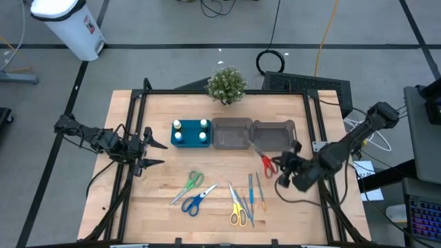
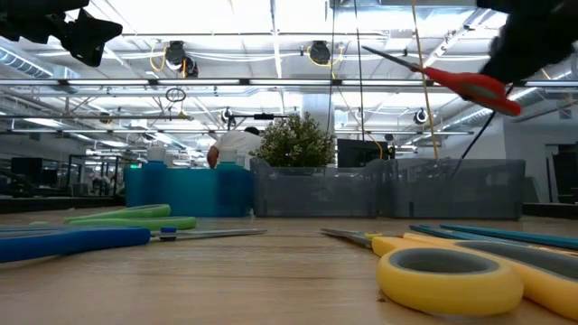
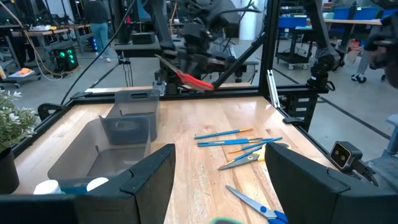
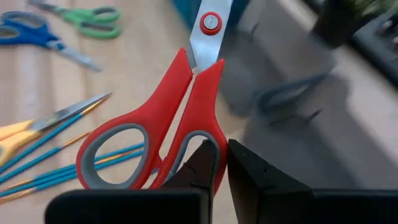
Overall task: Pick & Place Paint Supplies
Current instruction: Put the red scissor into the right black bin
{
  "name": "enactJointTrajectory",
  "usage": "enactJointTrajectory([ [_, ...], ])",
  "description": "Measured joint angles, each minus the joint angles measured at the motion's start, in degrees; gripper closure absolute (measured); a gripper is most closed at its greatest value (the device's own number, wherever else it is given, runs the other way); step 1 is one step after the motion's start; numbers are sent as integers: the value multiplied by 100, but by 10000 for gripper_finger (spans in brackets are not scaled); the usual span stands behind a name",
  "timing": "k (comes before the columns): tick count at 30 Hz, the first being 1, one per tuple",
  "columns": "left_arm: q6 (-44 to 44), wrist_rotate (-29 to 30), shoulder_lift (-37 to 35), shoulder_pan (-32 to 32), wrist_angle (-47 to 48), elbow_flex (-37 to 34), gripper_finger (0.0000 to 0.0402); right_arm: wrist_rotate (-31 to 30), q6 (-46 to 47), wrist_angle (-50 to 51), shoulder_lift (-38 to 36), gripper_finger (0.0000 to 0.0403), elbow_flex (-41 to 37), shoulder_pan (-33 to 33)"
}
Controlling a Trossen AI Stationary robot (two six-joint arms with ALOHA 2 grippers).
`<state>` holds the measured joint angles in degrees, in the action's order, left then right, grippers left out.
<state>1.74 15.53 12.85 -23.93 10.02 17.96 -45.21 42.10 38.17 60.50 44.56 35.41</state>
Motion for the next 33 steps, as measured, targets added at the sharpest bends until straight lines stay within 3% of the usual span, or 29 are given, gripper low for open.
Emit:
enactJointTrajectory([
  [11,0,0,-1,-1,1,0,149,17,-3237,514,-870,383,7,-1564],
  [20,0,-2,1,-1,-2,0,149,133,-3980,788,-769,383,-402,-2579],
  [28,0,-2,4,1,4,0,149,230,-4241,699,-496,383,-411,-3054],
  [33,0,-2,1,1,3,0,149,683,-4538,717,-366,383,-411,-3281],
])
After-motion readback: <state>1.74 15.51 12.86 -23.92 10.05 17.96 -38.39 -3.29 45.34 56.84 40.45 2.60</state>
